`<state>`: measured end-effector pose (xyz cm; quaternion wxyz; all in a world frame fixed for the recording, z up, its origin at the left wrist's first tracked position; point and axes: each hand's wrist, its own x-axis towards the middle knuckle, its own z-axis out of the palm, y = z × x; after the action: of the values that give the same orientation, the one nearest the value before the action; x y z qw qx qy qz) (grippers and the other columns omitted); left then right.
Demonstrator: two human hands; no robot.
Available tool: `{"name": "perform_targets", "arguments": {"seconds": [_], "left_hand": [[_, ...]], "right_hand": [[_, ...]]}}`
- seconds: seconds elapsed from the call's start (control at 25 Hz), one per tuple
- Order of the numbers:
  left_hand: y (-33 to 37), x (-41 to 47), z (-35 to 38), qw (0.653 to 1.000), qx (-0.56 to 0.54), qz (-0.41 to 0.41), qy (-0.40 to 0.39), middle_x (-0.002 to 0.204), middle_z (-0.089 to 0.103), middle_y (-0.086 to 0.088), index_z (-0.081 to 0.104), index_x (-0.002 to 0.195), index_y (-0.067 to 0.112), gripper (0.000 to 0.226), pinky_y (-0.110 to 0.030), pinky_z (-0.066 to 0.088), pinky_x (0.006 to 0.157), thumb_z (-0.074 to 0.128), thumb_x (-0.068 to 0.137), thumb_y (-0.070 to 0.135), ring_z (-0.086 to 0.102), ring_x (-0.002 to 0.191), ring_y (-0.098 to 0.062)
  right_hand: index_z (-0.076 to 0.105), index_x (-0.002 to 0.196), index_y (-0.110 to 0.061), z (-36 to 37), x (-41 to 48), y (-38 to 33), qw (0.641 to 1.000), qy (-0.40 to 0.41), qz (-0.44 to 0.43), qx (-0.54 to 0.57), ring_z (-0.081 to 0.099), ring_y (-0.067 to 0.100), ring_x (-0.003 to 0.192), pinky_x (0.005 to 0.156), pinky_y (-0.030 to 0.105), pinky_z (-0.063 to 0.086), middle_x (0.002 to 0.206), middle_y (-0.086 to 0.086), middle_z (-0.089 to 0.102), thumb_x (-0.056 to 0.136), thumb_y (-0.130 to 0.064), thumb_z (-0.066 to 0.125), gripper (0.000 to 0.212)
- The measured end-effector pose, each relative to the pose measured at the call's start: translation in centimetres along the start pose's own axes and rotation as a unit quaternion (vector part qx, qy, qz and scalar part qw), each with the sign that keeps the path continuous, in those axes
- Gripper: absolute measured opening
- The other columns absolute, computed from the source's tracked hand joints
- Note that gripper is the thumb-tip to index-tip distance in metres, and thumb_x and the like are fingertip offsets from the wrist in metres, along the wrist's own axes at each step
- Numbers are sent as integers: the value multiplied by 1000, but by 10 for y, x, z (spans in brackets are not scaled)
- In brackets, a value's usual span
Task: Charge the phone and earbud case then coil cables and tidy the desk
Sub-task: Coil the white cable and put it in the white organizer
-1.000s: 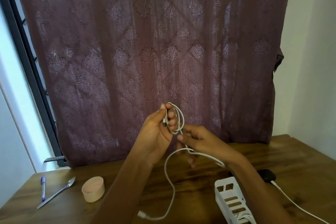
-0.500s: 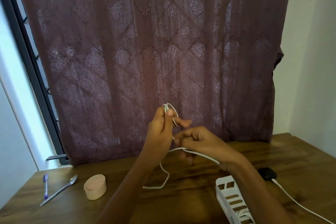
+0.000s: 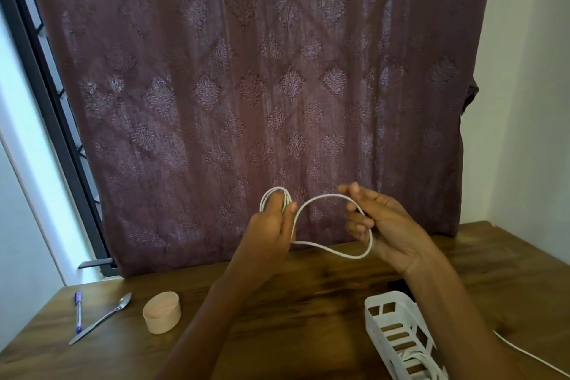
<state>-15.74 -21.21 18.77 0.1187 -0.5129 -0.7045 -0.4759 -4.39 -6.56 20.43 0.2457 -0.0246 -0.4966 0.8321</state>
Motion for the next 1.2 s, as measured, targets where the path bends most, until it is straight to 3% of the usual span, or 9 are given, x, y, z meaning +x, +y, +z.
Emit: {"name": "perform_targets", "arguments": {"seconds": [0.2, 0.44, 0.56, 0.64, 0.72, 0.8, 0.96, 1.08, 1.2], "left_hand": [[-2, -4, -1, 993, -102, -59, 23, 59, 47, -7, 46, 81, 8, 24, -15, 38, 48, 33, 98, 16, 42, 48, -3], [-5, -10, -4, 971, -190, -133, -58, 52, 56, 3, 49, 83, 10, 28, -15, 37, 48, 30, 100, 23, 43, 45, -5], [-4, -11, -7, 966, -197, -137, -97, 54, 59, 2, 47, 83, 13, 28, -16, 36, 45, 28, 100, 25, 42, 45, -5], [-2, -10, -6, 956, -233, -150, -90, 54, 58, 2, 48, 85, 12, 29, -18, 35, 43, 28, 100, 27, 42, 45, -6], [0, -8, -2, 934, -300, -180, -71, 50, 55, 4, 49, 84, 11, 30, -21, 36, 48, 29, 100, 27, 42, 44, -5], [1, -4, 4, 903, -376, -201, -44, 46, 49, 6, 50, 81, 10, 31, -26, 39, 59, 31, 99, 26, 40, 41, -4], [2, 0, 8, 875, -439, -200, -30, 44, 40, 10, 54, 81, 8, 31, -19, 44, 56, 33, 98, 25, 33, 37, -2], [1, 0, 4, 869, -448, -208, -33, 45, 44, 8, 57, 82, 8, 34, -21, 42, 56, 32, 98, 25, 36, 38, -3], [3, -4, 2, 847, -475, -234, -41, 51, 58, 1, 57, 84, 7, 30, -24, 47, 55, 37, 95, 26, 53, 44, -9]], "right_hand": [[64, 105, -8, -19, 2, -10, 986, 34, -104, 122, 55, 2, 53, 57, 16, 52, 66, -4, 61, 78, -15, 56, 29], [65, 97, -6, -30, 5, -17, 965, 132, -212, 75, 71, 12, 81, 69, 20, 56, 80, 0, 74, 87, -8, 54, 16], [63, 111, -9, -30, 11, -16, 944, 178, -262, -89, 69, 12, 94, 78, 20, 56, 93, -2, 74, 86, -3, 58, 25], [53, 127, -15, -28, 12, -7, 894, 207, -274, -289, 63, 5, 102, 85, 11, 49, 114, -2, 67, 84, -5, 63, 45], [37, 139, -17, -20, 10, 5, 844, 163, -274, -431, 60, -6, 91, 76, 1, 45, 129, -12, 52, 85, -11, 64, 61], [37, 126, -25, -10, 5, 22, 837, 94, -284, -458, 61, -6, 66, 63, 3, 44, 126, -16, 53, 88, -19, 59, 44], [58, 103, -33, 15, -10, 44, 848, 14, -306, -433, 66, 15, 79, 65, 28, 53, 94, -1, 71, 93, -32, 49, 13], [70, 97, -21, 24, -9, 42, 822, -12, -341, -457, 65, 7, 84, 74, 21, 53, 87, -6, 70, 87, -16, 61, 15], [73, 83, -9, 27, -3, 31, 799, 49, -371, -470, 61, 8, 74, 66, 20, 50, 77, -4, 65, 81, -4, 67, 8]]}}
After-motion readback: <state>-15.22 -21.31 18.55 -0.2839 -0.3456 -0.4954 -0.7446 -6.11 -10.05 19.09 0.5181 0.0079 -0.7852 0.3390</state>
